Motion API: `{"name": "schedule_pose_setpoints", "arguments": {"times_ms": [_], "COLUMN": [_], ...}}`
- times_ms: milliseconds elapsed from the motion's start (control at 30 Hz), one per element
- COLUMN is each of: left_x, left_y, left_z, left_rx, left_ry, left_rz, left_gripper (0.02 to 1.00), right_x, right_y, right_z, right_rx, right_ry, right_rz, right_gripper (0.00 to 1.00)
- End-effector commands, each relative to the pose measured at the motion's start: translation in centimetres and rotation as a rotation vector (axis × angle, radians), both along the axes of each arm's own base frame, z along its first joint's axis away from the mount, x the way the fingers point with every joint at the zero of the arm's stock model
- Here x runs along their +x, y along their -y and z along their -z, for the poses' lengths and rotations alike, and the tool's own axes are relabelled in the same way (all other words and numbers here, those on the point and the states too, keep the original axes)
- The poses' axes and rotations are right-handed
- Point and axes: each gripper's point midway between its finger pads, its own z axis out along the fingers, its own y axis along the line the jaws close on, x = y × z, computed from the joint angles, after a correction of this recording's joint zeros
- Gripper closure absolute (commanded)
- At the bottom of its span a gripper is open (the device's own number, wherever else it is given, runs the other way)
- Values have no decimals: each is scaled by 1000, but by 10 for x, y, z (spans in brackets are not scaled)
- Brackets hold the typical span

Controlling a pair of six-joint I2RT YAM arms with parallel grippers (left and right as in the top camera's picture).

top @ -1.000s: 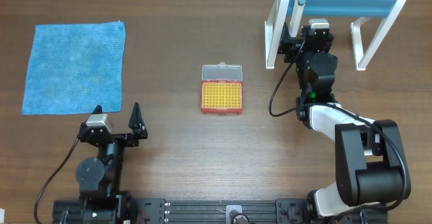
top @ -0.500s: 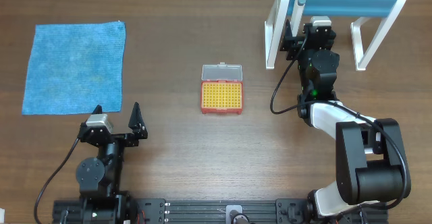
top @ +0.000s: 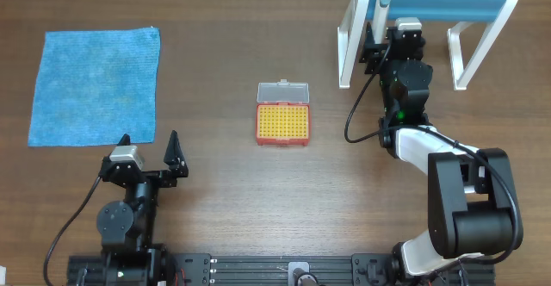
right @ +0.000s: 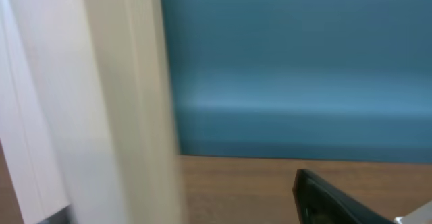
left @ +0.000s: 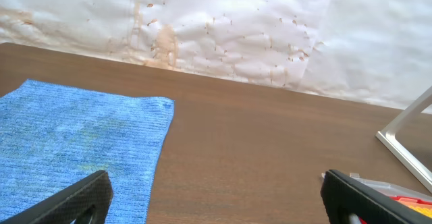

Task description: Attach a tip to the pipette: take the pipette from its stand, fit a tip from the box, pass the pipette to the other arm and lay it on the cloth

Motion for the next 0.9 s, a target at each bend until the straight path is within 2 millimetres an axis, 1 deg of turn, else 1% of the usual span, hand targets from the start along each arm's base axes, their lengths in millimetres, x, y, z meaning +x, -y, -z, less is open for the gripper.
{"name": "schedule_pose_setpoints", "arguments": {"times_ms": [33, 100, 133, 300, 467, 567, 800, 900], "left_x": [0, 0, 0, 0, 0, 0, 0, 0], "left_y": [0, 0, 0, 0, 0, 0, 0, 0], "left_z": [1, 1, 1, 1, 1, 1, 1, 1], "left_rx": [-13, -13, -13, -13, -13, -13, -12, -13], "left_ry": [-1, -1, -1, -1, -1, -1, -1, -1], "left_rz": [-6, -6, -6, -6, -6, -6, -6, -6], "left_gripper": [23, 23, 23, 23, 23, 23, 23, 23], "right_x": [5, 5, 5, 5, 5, 5, 4, 3], "right_y": [5, 5, 5, 5, 5, 5, 5, 4], "right_z": [-1, -1, -1, -3, -14, -17, -19, -29], "right_rx": [-5, -5, -5, -5, -2, -2, -2, 0], "right_ry": [3, 3, 3, 8, 51, 58, 62, 90], "right_rz": [16, 13, 13, 13, 14, 14, 13, 12], "right_gripper": [706, 814, 915, 919, 919, 919, 919, 919]}}
